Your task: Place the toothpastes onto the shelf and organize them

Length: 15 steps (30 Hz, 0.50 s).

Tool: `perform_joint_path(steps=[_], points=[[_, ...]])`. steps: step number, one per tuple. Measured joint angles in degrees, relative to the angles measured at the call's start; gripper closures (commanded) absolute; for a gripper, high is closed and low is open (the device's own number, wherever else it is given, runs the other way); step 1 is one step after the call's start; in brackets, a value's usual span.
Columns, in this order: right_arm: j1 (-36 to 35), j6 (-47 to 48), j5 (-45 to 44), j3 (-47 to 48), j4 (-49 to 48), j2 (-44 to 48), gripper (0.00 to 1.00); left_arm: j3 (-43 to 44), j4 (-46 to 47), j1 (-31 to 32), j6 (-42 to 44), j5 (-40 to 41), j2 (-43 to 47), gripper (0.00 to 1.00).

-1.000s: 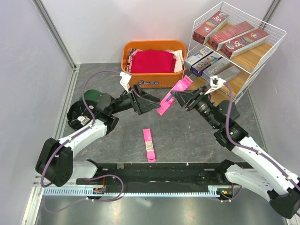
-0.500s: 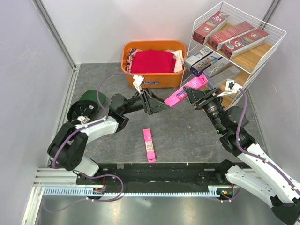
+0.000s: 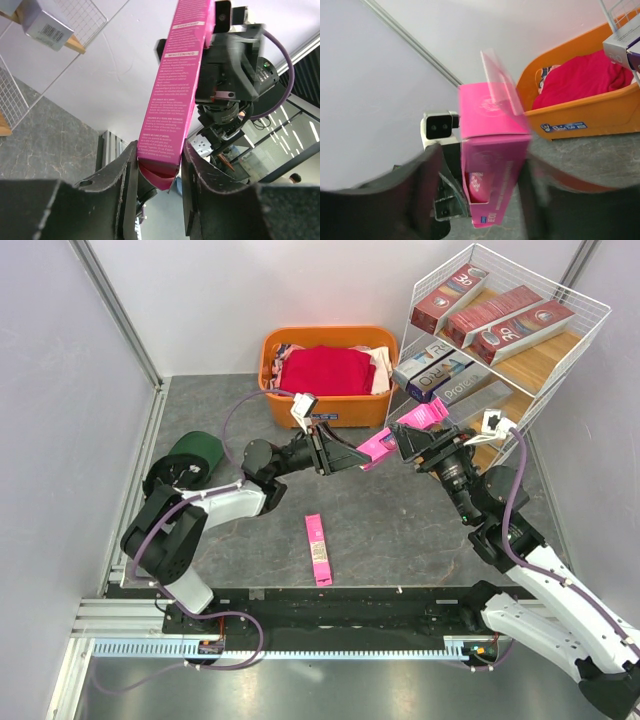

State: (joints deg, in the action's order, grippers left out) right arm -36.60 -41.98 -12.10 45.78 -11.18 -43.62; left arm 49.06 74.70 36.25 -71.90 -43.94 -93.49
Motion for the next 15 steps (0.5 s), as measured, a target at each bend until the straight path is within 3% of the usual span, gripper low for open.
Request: perform_joint_path(steps=[2, 6, 15], points=[[-0.13, 0.17, -0.07, 0.02, 0.24, 0.07, 0.13, -0.11, -0.04, -0.02, -0.26, 0.13, -0.35, 0.73], [-0.31, 1.79, -1.51, 0.35, 2.12, 0.74, 0.04, -2.38, 0.11, -0.72, -0.26, 0.35, -0.42, 0.73], [-0.31, 6.34, -7.74, 0.57, 6.56, 4.92, 0.02, -9.07, -2.54, -3.91, 2.16, -0.07, -0.70, 0.73]])
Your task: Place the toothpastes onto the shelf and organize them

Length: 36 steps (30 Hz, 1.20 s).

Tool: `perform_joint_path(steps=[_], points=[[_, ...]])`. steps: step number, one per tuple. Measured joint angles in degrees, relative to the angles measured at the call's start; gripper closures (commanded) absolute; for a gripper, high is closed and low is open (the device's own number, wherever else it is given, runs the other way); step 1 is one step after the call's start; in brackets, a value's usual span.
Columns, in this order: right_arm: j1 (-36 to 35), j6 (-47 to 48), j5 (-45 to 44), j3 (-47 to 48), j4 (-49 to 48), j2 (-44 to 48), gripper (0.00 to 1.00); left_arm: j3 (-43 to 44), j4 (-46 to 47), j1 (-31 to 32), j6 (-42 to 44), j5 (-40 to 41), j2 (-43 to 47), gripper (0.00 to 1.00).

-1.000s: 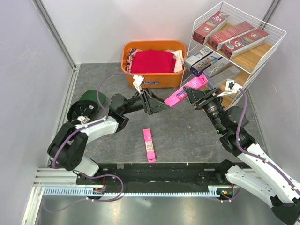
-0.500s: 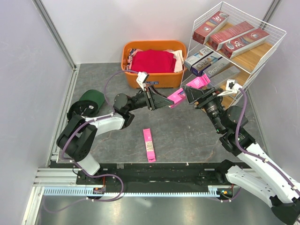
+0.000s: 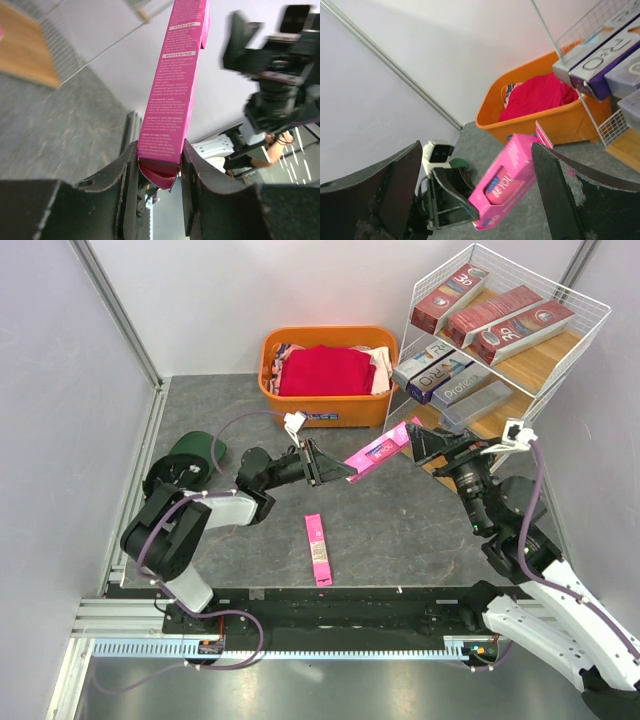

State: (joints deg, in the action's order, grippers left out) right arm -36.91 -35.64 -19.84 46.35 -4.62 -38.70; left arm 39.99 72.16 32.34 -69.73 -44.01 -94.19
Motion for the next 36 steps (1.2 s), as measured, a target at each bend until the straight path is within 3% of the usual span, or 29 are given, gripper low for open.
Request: perform_joint_path(steps=[6, 11, 26, 36], points=[[0.00, 1.97, -2.21, 1.11, -0.09, 2.78, 0.02, 0.52, -6.36, -0.50, 3.23, -0.26, -6.25, 0.76], [0.00, 2.99, -3.15, 1.46, 0.00, 3.17, 0.02, 7.15, -10.54, -0.50, 3.43, -1.64, -15.58, 0.77], [0.00, 5.84, -4.37, 2.71, 2.84, 4.70, 0.02, 39.12, -19.87, 0.28, 2.16, 1.84, -39.32, 0.75], [0.00, 6.62, -4.55, 2.91, 4.44, 5.03, 0.02, 60.57, -29.05, 5.64, -0.44, 7.67, -53.16, 0.68]])
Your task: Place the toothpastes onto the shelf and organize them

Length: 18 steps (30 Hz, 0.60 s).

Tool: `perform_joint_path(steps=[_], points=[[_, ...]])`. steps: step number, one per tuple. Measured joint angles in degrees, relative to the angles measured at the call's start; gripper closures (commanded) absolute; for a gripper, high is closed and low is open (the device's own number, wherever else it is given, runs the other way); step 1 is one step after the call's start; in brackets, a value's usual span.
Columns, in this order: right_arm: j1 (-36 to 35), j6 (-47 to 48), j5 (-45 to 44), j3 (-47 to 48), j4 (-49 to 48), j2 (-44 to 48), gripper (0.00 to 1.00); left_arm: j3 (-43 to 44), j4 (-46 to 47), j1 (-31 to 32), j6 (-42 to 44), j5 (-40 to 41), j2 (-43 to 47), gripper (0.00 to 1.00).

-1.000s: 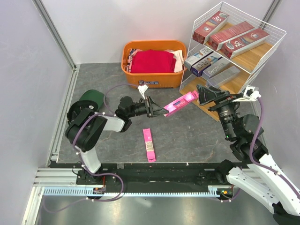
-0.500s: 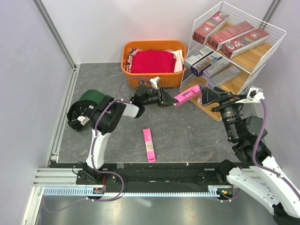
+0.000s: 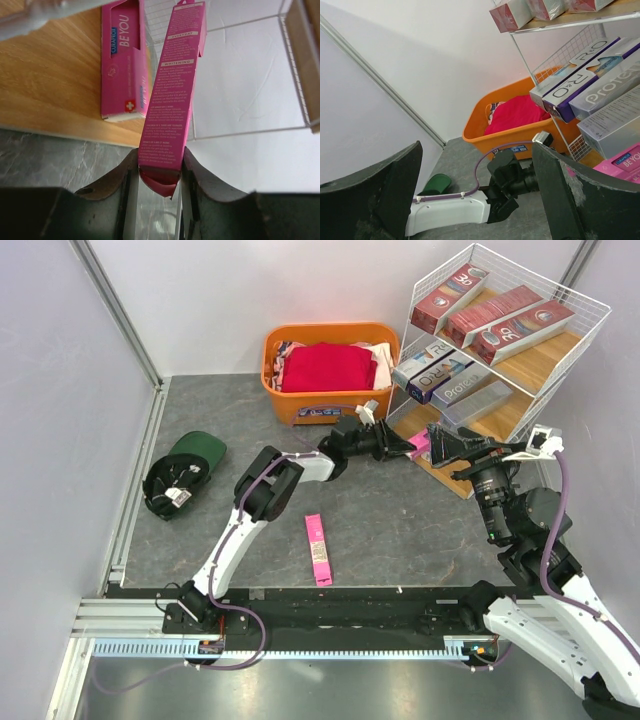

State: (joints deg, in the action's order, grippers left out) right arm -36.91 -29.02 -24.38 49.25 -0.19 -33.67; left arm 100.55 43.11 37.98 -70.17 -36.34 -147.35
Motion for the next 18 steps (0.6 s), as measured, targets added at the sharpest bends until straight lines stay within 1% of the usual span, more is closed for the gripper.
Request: perform_joint_path(steps=[3, 8, 18], points=[[0.00, 0.22, 0.00, 0.07, 0.79, 0.39, 0.02, 1.14, -1.51, 1.07, -0.74, 2.93, -1.09, 0.68], [0.00, 0.35, 0.00, 0.11, 1.60, 1.11, 0.02, 1.16, -1.42, 1.29, -2.32, 5.66, -1.16, 0.67], [0.00, 0.35, 0.07, 0.42, 2.25, 0.96, 0.02, 3.13, -2.16, 1.92, -4.52, 9.49, -2.14, 0.60]])
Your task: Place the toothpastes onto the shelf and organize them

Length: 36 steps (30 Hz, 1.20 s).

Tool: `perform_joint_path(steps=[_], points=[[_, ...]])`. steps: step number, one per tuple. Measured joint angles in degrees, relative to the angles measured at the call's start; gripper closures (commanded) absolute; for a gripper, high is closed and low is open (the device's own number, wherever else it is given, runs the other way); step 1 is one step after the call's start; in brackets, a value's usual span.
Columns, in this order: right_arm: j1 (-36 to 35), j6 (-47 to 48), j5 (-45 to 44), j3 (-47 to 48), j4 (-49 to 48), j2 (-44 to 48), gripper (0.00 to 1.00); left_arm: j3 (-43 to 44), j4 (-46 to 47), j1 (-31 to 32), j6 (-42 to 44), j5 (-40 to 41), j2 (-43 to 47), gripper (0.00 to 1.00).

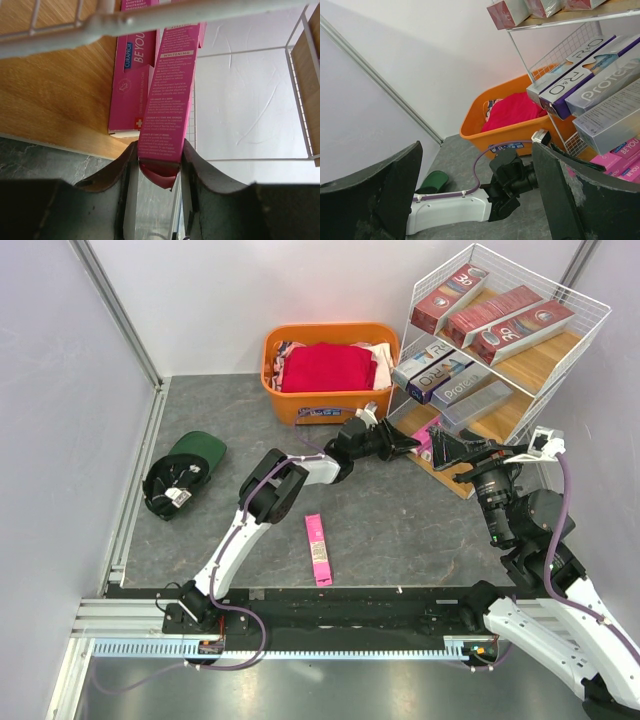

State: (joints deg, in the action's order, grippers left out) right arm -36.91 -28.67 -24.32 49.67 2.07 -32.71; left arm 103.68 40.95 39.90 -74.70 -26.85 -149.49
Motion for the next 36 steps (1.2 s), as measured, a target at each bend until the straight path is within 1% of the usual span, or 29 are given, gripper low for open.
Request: perform_joint_path(steps=[3, 4, 5, 6, 7, 9, 10, 13, 16, 21, 26, 29, 31, 33, 36], points=[[0.00, 0.00, 0.02, 0.02, 0.31, -0.07, 0.02, 0.46, 0.85, 0.11, -0.85, 0.92, -0.79, 0.52], [0.00, 0.00, 0.02, 0.04, 0.35, -0.09, 0.02, 0.63, 0.94, 0.15, -1.01, 1.16, -1.01, 0.46], [0.00, -0.02, 0.02, 0.04, 0.39, -0.11, 0.02, 0.63, 1.07, 0.17, -1.18, 1.31, -1.14, 0.43], [0.00, -0.02, 0.04, 0.07, 0.44, -0.13, 0.02, 0.63, 1.22, 0.22, -1.42, 1.36, -1.25, 0.35], [0.00, -0.02, 0.09, 0.11, 0.48, -0.20, 0.02, 0.63, 1.22, 0.22, -1.66, 1.40, -1.25, 0.25], [0.00, -0.02, 0.28, 0.20, 0.57, -0.31, 0.02, 0.63, 1.16, 0.22, -2.05, 1.38, -1.27, 0.19], [0.00, -0.02, 0.35, 0.22, 0.59, -0.37, 0.02, 0.63, 1.14, 0.22, -2.25, 1.36, -1.27, 0.14], [0.00, -0.02, 0.50, 0.31, 0.61, -0.42, 0.02, 0.17, 1.53, 0.22, -2.45, 1.22, -1.27, 0.08], [0.00, -0.02, 0.59, 0.33, 0.61, -0.42, 0.02, -3.85, 4.52, 0.00, -3.02, 1.27, -0.07, 0.05], [0.00, -0.04, 1.27, 0.44, 0.61, -0.79, 0.02, -14.27, 4.83, -1.49, -2.45, 1.33, 6.71, 0.02], [0.00, -0.07, 2.38, 0.70, 0.63, -1.99, 0.02, -26.10, 4.44, -3.45, 2.25, 1.33, 15.82, 0.01], [0.00, -0.11, 3.13, 0.76, 0.63, -2.80, 0.02, -30.99, 2.14, -3.80, 6.73, 1.20, 22.45, 0.00], [0.00, -0.22, 3.54, 0.76, 0.63, -3.43, 0.02, -31.56, -0.59, -3.54, 10.29, 1.03, 26.99, 0.00], [0.00, -0.35, 3.87, 0.76, 0.61, -3.96, 0.02, -30.45, -2.27, -3.28, 12.68, 0.72, 29.46, 0.00], [0.00, -0.48, 4.55, 0.76, 0.61, -4.74, 0.02, -24.85, -3.74, -2.73, 14.40, -1.40, 28.92, 0.00]])
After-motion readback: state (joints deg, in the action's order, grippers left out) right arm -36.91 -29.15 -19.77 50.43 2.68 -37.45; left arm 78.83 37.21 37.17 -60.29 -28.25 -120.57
